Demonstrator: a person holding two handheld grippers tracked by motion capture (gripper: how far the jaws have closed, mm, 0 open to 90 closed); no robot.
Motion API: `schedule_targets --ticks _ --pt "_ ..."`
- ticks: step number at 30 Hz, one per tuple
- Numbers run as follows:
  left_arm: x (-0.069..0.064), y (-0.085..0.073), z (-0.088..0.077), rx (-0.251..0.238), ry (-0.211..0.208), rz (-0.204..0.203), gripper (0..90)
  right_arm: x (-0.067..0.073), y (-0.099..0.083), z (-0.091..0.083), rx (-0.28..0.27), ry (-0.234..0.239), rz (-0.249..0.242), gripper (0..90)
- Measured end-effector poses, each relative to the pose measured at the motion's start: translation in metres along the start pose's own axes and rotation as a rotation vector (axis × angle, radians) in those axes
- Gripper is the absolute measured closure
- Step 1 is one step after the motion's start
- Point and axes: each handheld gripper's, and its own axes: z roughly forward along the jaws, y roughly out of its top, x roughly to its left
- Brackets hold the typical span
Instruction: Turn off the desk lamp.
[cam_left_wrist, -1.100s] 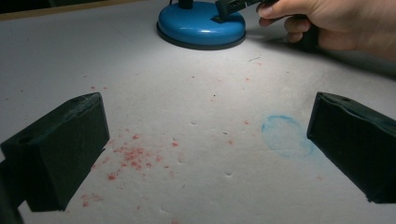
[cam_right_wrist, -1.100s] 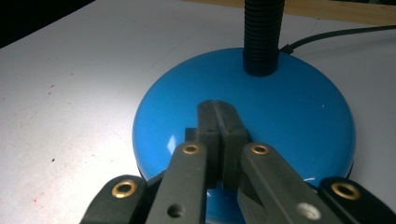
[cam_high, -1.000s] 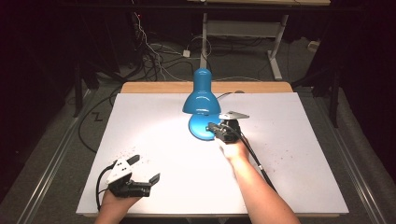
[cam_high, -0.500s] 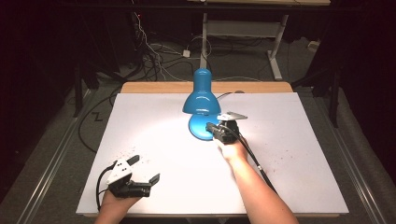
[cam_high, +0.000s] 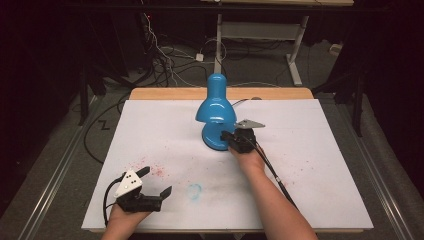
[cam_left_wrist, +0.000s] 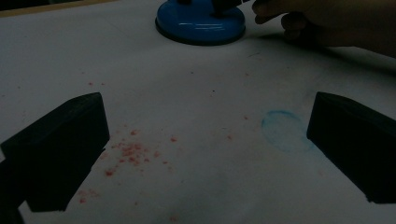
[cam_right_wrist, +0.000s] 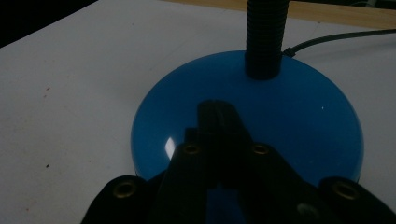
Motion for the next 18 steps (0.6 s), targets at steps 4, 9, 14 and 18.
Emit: schedule_targets --ticks 4,9,14,18 --pt "0.0006 -0.0001 0.0002 0.000 -0.001 0.002 0.0 -0.0001 0.0001 0.0000 0.001 0.001 0.001 90.0" --pt "0.0002 0.0000 0.0001 -0.001 -0.001 -0.001 0.0 0.0013 0.0002 -0.0002 0.000 -0.005 0.000 90.0" --pt "0.0007 -0.0003 0.0003 0.000 -0.002 0.001 0.0 0.0028 0.0001 -0.0004 0.002 -0.008 -0.017 90.0" --pt "0.0009 -0.0006 0.0010 0.002 -0.002 0.001 0.0 0.0026 0.0006 -0.0008 0.001 -0.002 -0.002 90.0"
